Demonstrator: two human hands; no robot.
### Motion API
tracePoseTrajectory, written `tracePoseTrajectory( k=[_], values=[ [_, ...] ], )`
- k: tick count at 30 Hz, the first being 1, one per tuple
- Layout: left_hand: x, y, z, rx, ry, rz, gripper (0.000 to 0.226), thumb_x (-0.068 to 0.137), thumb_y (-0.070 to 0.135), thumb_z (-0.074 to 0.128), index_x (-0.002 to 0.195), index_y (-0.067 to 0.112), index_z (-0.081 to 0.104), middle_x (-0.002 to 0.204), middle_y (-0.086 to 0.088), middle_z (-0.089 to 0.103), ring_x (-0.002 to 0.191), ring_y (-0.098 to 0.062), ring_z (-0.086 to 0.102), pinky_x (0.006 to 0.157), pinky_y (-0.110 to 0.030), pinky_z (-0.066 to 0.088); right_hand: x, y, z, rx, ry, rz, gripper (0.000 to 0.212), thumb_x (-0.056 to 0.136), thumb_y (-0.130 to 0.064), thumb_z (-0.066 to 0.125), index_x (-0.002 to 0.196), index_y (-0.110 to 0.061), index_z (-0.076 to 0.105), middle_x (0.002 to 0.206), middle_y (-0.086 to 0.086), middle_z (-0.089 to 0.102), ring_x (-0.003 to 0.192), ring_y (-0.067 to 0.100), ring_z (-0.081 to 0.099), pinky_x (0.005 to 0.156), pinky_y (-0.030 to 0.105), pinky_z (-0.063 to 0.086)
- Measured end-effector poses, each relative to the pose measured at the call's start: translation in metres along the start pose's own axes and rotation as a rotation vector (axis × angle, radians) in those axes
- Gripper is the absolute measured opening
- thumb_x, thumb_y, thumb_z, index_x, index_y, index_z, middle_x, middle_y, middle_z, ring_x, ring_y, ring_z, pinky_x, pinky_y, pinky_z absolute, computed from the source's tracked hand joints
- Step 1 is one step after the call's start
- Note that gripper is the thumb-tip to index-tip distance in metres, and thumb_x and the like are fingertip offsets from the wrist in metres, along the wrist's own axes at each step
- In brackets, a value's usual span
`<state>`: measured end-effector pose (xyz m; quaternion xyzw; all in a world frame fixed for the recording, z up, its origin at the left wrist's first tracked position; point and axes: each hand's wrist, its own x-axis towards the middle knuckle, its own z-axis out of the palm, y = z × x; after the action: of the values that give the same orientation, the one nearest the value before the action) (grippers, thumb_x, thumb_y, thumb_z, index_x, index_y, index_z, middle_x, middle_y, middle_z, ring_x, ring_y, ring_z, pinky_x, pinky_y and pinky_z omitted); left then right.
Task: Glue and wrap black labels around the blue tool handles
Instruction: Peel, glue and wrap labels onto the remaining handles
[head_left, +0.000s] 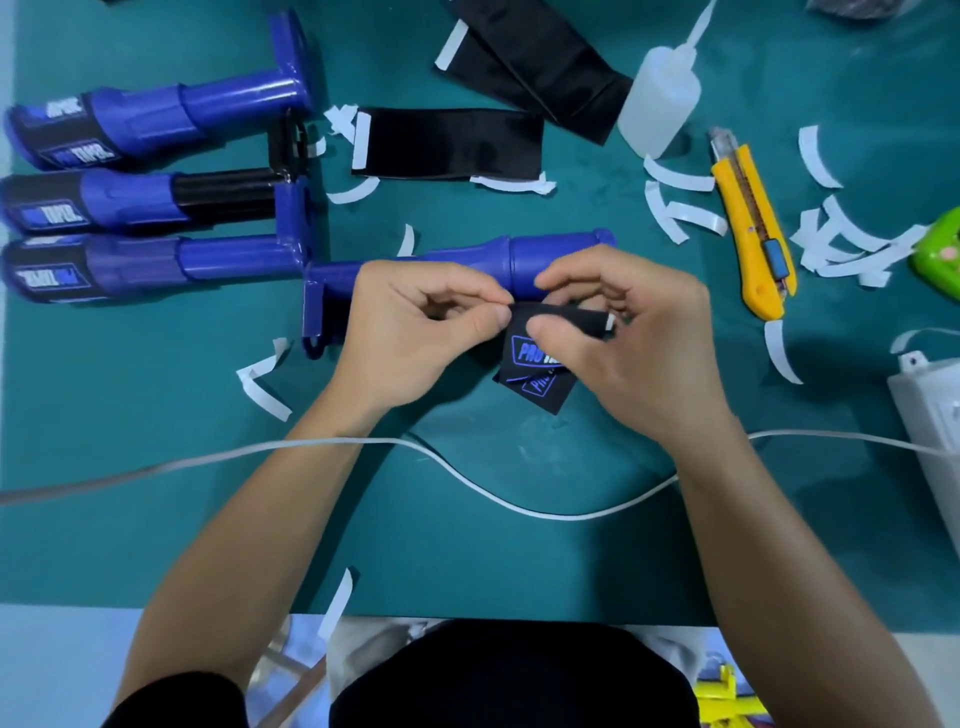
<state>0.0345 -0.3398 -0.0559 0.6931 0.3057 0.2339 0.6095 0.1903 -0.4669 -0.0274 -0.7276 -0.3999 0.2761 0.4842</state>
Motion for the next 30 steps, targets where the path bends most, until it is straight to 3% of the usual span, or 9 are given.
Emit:
tracePoseTrajectory(
  k=[4, 7, 13, 16, 20, 24, 27, 30],
  values=[
    [-0.003, 0.002, 0.001, 0.13, -0.066, 0.053, 0.021, 0.083, 0.002, 0.08, 0.09, 0.022, 0.08, 0.079, 0.024, 0.075, 0.068, 0.003, 0.065, 0.07, -0.016, 0.053, -0.002, 0.001, 0.002, -0.265, -0.018, -0.2, 0.004, 0.08, -0.011, 0.082, 0.082, -0.014, 0.079, 0.078, -0.005, 0.073, 0.074, 0.013, 0.061, 0.077, 0.024, 0.047],
    [-0.005, 0.005, 0.003, 0.235, -0.021, 0.12, 0.026, 0.083, 0.002, 0.081, 0.086, 0.027, 0.078, 0.082, 0.024, 0.074, 0.072, 0.002, 0.069, 0.073, -0.018, 0.053, -0.004, 0.002, 0.006, -0.26, -0.067, -0.133, 0.005, 0.085, -0.011, 0.076, 0.081, -0.013, 0.075, 0.073, -0.003, 0.069, 0.075, 0.012, 0.05, 0.08, 0.012, 0.035],
    [-0.004, 0.005, 0.003, 0.366, 0.002, 0.23, 0.014, 0.079, 0.0, 0.08, 0.079, 0.014, 0.08, 0.079, 0.012, 0.074, 0.072, -0.009, 0.07, 0.072, -0.024, 0.052, -0.005, 0.002, 0.013, -0.255, -0.097, -0.103, 0.01, 0.088, -0.01, 0.067, 0.079, -0.012, 0.07, 0.068, 0.0, 0.063, 0.073, 0.016, 0.046, 0.082, 0.022, 0.034],
    [-0.005, 0.007, 0.003, 0.362, -0.057, 0.216, 0.02, 0.079, -0.002, 0.078, 0.077, 0.018, 0.077, 0.075, 0.013, 0.071, 0.069, -0.014, 0.066, 0.07, -0.026, 0.051, -0.006, 0.001, 0.014, -0.223, -0.11, -0.051, 0.013, 0.088, -0.008, 0.066, 0.075, -0.013, 0.068, 0.065, 0.0, 0.06, 0.076, 0.018, 0.045, 0.08, 0.023, 0.035],
    [-0.004, 0.01, 0.001, 0.324, -0.14, 0.194, 0.03, 0.083, 0.0, 0.075, 0.083, 0.029, 0.067, 0.076, 0.02, 0.065, 0.069, -0.007, 0.06, 0.07, -0.02, 0.045, -0.009, 0.0, 0.015, -0.177, -0.112, 0.001, 0.014, 0.086, -0.011, 0.064, 0.073, -0.017, 0.067, 0.057, -0.008, 0.054, 0.07, 0.017, 0.045, 0.071, 0.021, 0.035],
    [-0.005, 0.009, 0.0, 0.3, -0.164, 0.169, 0.02, 0.085, 0.005, 0.073, 0.085, 0.024, 0.068, 0.076, 0.016, 0.063, 0.073, -0.005, 0.058, 0.072, -0.023, 0.045, -0.011, 0.001, 0.02, 0.037, -0.121, 0.081, 0.018, 0.086, -0.008, 0.064, 0.071, -0.02, 0.065, 0.053, -0.014, 0.048, 0.051, 0.008, 0.04, 0.055, 0.016, 0.031],
    [-0.006, 0.008, 0.0, 0.288, -0.183, 0.146, 0.012, 0.087, 0.005, 0.071, 0.085, 0.017, 0.069, 0.079, 0.011, 0.064, 0.073, -0.007, 0.058, 0.073, -0.024, 0.045, -0.01, 0.003, 0.023, 0.149, -0.119, 0.124, 0.015, 0.083, -0.008, 0.063, 0.071, -0.016, 0.066, 0.056, -0.001, 0.05, 0.054, 0.02, 0.04, 0.053, 0.031, 0.034],
    [-0.005, 0.008, 0.001, 0.286, -0.207, 0.147, 0.014, 0.088, 0.006, 0.069, 0.085, 0.019, 0.067, 0.079, 0.01, 0.062, 0.072, -0.007, 0.056, 0.073, -0.023, 0.045, -0.009, 0.004, 0.025, 0.24, -0.129, 0.169, 0.017, 0.081, -0.006, 0.063, 0.068, -0.016, 0.065, 0.054, -0.005, 0.046, 0.053, 0.012, 0.035, 0.053, 0.025, 0.031]
  ],
)
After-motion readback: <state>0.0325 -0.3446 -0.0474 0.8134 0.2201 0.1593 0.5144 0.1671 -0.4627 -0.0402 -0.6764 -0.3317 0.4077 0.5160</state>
